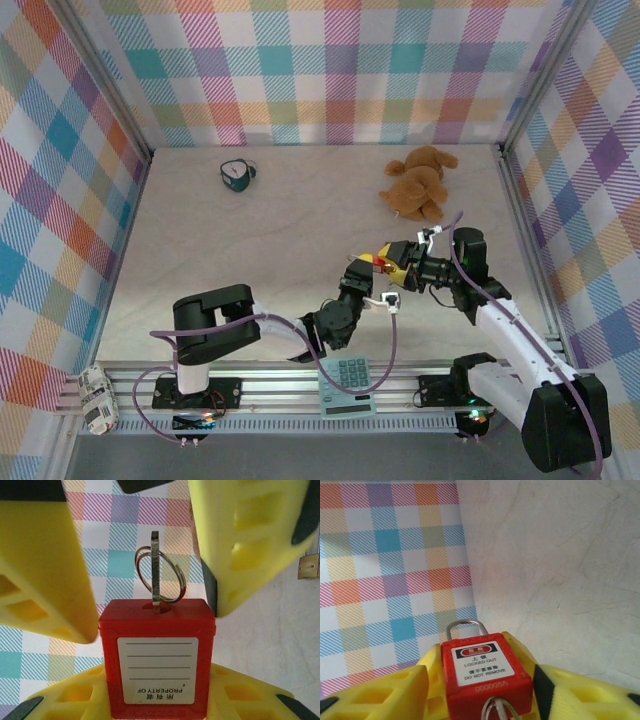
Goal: Unlock with the key
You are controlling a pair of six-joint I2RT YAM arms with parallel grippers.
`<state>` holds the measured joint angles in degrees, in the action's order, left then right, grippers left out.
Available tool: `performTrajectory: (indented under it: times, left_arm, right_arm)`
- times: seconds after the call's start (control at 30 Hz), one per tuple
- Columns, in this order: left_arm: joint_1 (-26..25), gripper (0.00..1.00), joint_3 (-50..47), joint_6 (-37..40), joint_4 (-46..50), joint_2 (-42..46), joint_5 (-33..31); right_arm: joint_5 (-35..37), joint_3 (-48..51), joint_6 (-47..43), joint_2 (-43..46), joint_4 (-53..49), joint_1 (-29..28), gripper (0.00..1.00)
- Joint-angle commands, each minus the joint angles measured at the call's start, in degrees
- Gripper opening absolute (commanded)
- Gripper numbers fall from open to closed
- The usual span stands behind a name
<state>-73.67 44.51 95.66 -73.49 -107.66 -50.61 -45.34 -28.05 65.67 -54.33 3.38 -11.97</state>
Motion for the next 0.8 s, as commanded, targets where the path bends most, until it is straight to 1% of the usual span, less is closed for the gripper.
performTrajectory:
  times: [0.0,0.13,0.23,0.4,0.57,0.63,0.77]
  left_arm:
    - [0.5,0.00,2.5,-0.1,-3.3,-0.9,0.4]
    - [0.5,0.00,3.4,-0.4,-3.3,-1.2,0.4]
    - [0.5,0.00,3.8,-0.3,-3.2,-1.7,0.5]
    - [0.5,0.00,4.4,-0.6,-3.2,-2.3,0.3]
    - [0.3,0.00,4.7,-0.4,-3.2,-2.6,0.3]
    - [0.2,0.00,4.3,-0.6,-3.3,-2.5,0.0]
    - [0.1,0.14,3.1,-1.0,-3.2,-1.8,-0.2]
  right_arm:
    - [-1.5,1.4,2.4,-0.4,4.2,-0.1,0.55]
    - [-1.6,1.5,2.2,-0.3,4.5,-0.3,0.54]
    - [-1.8,1.5,2.9,-0.4,5.6,-0.3,0.51]
    - [-2.9,1.1,2.9,-1.0,7.0,-0.3,0.45]
    - [-3.0,-1.1,0.7,-1.0,4.0,-0.2,0.34]
    - [-2.6,-1.5,0.8,-1.0,4.1,-0.3,0.33]
    - [-1.3,-2.2,0.3,-0.9,3.3,-0.2,0.30]
